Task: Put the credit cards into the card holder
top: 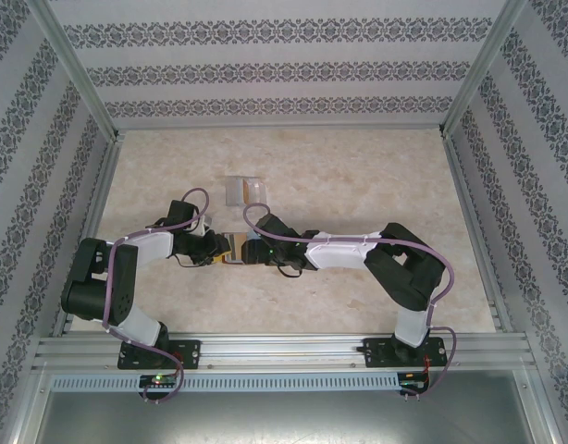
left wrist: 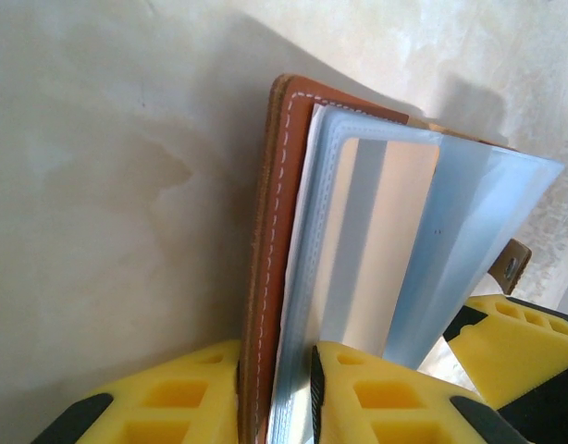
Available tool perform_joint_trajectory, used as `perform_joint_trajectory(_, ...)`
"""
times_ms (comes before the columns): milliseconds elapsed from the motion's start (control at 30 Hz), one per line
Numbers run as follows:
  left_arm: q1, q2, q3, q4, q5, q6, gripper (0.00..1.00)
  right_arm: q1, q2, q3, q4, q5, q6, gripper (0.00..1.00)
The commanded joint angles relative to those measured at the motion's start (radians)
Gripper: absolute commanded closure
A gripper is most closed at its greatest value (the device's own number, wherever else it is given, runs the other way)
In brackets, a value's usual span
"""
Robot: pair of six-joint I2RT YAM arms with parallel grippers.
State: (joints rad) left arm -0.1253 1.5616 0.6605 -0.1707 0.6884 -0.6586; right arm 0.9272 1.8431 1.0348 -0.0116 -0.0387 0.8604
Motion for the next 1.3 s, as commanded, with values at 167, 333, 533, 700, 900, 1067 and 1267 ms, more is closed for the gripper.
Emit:
perform_joint_trajectory(167,-0.012,0.006,0.011,0.001,0.005,0.005,0.74,0.009,0.003,0.023,0.064,-0.041,-0.024,0.28)
perform_joint_trajectory(333,-0.013,0.003,0.009,-0.003,0.003,0.008,0.74,-0.004,0.000,0.013,0.137,-0.107,-0.025,0.32)
perform_joint_trajectory(533,-0.012,0.003,0.013,-0.004,0.003,0.007,0.74,-0.015,0.032,0.023,0.186,-0.174,-0.013,0.33)
perform_joint_trajectory(700,-0.013,0.000,0.016,-0.015,0.000,0.010,0.73,-0.018,0.051,0.030,0.227,-0.222,-0.004,0.33)
perform_joint_trajectory(900,-0.013,-0.054,0.018,-0.048,-0.055,0.020,0.67,-0.021,0.053,0.024,0.326,-0.306,0.018,0.32)
perform_joint_trajectory(1067,-0.013,-0.057,0.040,-0.082,-0.058,0.036,0.66,-0.029,0.049,0.018,0.403,-0.373,0.035,0.31)
perform_joint_trajectory(1267,-0.012,-0.031,0.039,-0.070,-0.041,0.032,0.62,-0.043,0.099,0.010,0.513,-0.445,0.098,0.31)
